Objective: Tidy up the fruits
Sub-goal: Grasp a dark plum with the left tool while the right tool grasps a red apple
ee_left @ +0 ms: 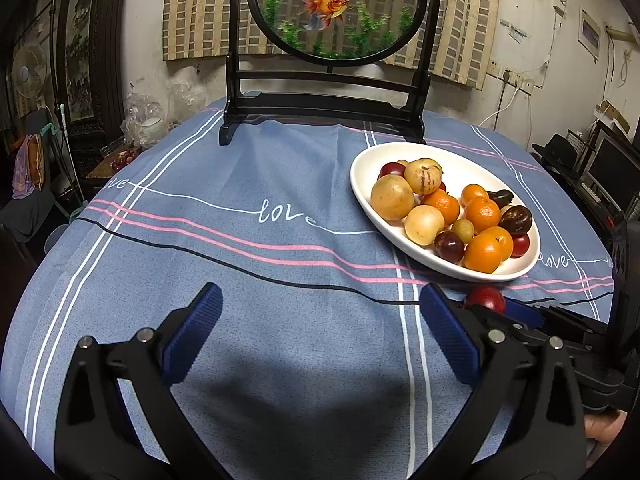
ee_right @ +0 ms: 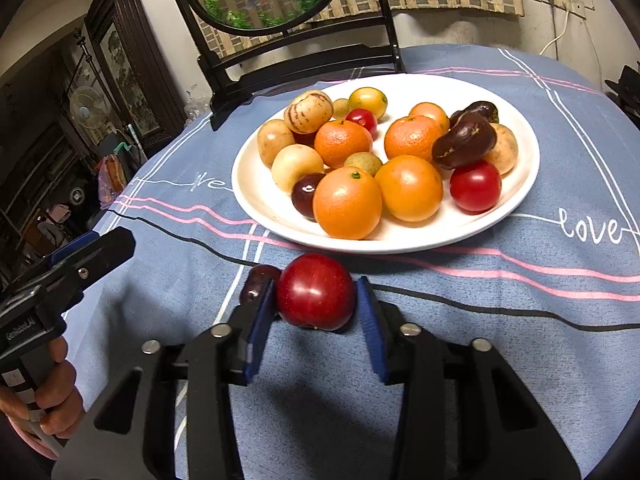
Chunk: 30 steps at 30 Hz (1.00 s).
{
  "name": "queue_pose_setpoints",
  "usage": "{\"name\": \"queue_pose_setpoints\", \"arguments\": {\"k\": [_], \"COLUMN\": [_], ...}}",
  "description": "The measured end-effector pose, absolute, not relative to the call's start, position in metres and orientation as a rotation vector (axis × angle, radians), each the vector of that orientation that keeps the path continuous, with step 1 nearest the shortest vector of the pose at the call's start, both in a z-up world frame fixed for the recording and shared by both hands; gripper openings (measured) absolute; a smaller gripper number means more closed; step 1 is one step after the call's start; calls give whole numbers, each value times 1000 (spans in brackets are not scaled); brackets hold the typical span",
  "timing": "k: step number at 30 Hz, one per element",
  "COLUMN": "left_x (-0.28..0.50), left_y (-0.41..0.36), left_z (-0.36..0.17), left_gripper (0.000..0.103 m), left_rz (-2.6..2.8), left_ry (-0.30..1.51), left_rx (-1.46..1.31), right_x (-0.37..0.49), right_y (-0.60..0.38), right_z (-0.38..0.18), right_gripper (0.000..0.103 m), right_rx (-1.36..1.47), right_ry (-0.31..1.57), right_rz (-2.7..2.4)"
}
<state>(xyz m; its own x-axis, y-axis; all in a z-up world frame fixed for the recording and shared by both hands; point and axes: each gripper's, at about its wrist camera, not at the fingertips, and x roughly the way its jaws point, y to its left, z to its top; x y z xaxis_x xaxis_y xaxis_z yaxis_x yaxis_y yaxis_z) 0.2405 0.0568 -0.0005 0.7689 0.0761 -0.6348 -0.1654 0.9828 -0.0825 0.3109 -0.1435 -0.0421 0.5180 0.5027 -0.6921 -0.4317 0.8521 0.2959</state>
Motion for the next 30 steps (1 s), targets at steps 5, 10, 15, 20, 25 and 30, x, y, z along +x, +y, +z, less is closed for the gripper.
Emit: {"name": "queue_pose_setpoints", "arguments": {"k": [5,10,15,20,25,30], "left_x": [244,244,237,240,260,272], "left_y": [54,31,0,-22,-28,-27], "left_z": [-5,-14,-21,-31,-41,-47], "left_gripper": [101,101,100,82,66,50], "left_rz": [116,0,-115,-159,-188,-189], "left_ry": [694,720,701,698,781,822], "left_rx": [-128,-54,67,159,123,96], "right_x": [309,300,289,287,289,288], "right_y": [-147,-153,-178,-196,-197,-198], "right_z": [-42,-36,-21,-13,-13,-12], "right_gripper": [40,40,40,40,40,40], "right_rx": [96,75,100,123,134,137], "right_ry": [868,858,806,775,785,787], "right_rz": [567,567,543,512,517,516]}}
